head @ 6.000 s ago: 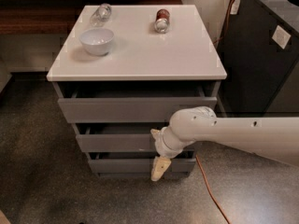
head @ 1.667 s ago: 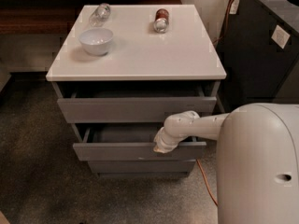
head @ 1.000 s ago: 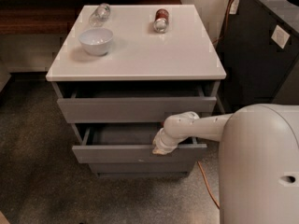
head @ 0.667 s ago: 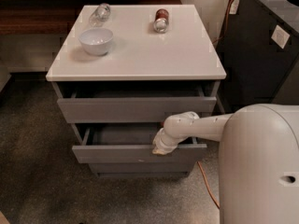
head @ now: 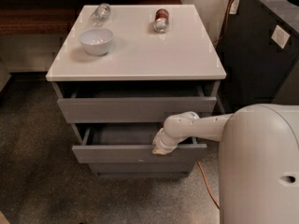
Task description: Pick apple from middle drawer and place on counter
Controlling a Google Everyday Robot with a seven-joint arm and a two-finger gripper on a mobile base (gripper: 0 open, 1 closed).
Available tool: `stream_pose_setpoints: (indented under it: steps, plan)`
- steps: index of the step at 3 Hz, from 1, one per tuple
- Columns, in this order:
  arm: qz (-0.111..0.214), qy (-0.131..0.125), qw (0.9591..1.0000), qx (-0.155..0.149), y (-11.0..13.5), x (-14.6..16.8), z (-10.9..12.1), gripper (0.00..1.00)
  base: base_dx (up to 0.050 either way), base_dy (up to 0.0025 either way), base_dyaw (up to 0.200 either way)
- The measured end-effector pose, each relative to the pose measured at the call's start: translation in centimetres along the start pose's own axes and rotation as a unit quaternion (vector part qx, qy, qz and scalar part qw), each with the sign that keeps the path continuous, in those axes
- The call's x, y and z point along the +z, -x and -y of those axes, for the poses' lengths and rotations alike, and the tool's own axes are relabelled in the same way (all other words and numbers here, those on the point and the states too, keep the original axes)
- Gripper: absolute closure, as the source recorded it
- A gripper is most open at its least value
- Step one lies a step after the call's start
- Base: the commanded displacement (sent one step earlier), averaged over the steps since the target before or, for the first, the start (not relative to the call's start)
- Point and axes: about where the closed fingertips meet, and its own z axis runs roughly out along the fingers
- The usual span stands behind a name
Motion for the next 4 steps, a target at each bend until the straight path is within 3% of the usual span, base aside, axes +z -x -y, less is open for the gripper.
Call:
stream_pose_setpoints:
  steps: [1, 2, 3, 4]
  plan:
    - [0.001, 0.001, 1.0, 0.0, 0.0, 0.0, -0.1, 0.79, 0.0, 0.0, 0.0]
    - [0.001, 0.001, 1.0, 0.0, 0.0, 0.0, -0.1, 0.48, 0.0, 0.0, 0.0]
    - [0.001, 0.001, 1.0, 0.0, 0.0, 0.0, -0.1, 0.25, 0.0, 0.0, 0.0]
    - [0.04, 0.045, 0.9981, 0.01, 2.3, 0.6, -3.3, 0.02, 0.0, 0.0, 0.0]
